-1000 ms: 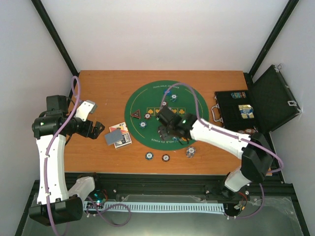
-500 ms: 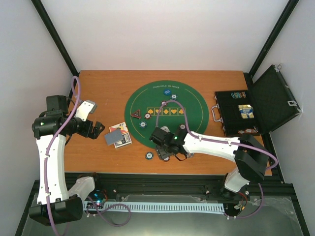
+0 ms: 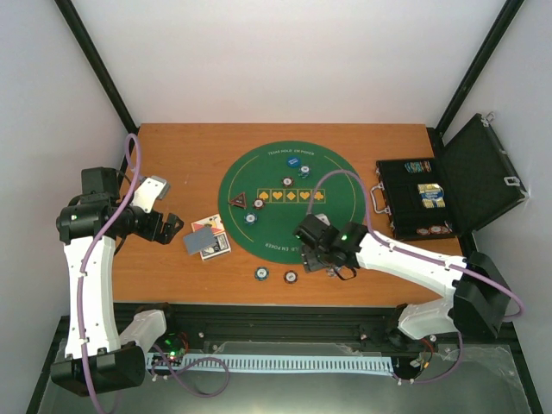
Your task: Distribute texas hold em gaming equipment
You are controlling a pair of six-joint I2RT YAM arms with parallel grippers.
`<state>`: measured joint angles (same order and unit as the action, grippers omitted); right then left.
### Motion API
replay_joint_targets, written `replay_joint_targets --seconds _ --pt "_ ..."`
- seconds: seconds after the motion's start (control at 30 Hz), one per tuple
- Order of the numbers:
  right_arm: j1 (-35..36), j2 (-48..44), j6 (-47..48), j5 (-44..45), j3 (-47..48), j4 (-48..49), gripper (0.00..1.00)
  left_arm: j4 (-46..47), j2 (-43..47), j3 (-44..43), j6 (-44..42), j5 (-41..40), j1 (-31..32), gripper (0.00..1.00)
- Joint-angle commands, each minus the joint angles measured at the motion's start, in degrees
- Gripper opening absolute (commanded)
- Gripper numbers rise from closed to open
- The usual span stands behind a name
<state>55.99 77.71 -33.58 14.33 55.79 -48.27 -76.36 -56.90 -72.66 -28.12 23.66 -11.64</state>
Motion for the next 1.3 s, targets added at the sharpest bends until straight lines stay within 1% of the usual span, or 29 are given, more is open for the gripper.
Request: replay_joint_targets --seconds 0.0,0.1,0.23,0.43,0.67,0.8,1.0,1.17,1.27 --pt "-4.13 -3.06 -1.0 -1.05 -6.48 -1.12 0.77 -0.04 0.91 -0.12 0.01 0.87 -0.21 1.0" --pt "-5.97 -4.25 -0.88 -1.97 -7.84 -0.02 0.77 -0.11 0.9 -0.07 0.03 1.0 -0.16 1.0" --pt "-8.37 -3.64 -0.97 -2.29 -8.24 0.14 0.77 -0.42 0.92 -0.53 -0.01 0.77 -0.16 1.0" --pt "-11.19 -3.64 -0.64 -5.23 -11.14 3.02 0.77 -0.53 1.14 -0.42 -0.29 0.43 -0.2 1.0" --pt "-11.69 -3.71 -0.61 -6.93 -13.22 5.35 0.72 -0.35 0.82 -0.63 -0.06 0.76 -0.2 1.0" --pt "-11.69 -3.59 -0.25 -6.94 -13.34 5.76 0.67 -0.1 0.65 -0.29 0.17 0.78 -0.16 1.0" --pt "-11.73 -3.56 0.17 -6.95 -13.58 6.15 0.54 -0.37 0.65 -0.64 0.34 0.44 -0.14 1.0" --pt "-11.69 -3.96 0.23 -6.91 -13.51 5.93 0.41 -0.27 0.41 -0.64 0.48 0.5 -0.27 1.0" --pt "-11.69 -4.29 0.1 -6.99 -13.09 5.63 0.37 -0.16 0.22 -0.59 0.58 0.73 -0.2 1.0"
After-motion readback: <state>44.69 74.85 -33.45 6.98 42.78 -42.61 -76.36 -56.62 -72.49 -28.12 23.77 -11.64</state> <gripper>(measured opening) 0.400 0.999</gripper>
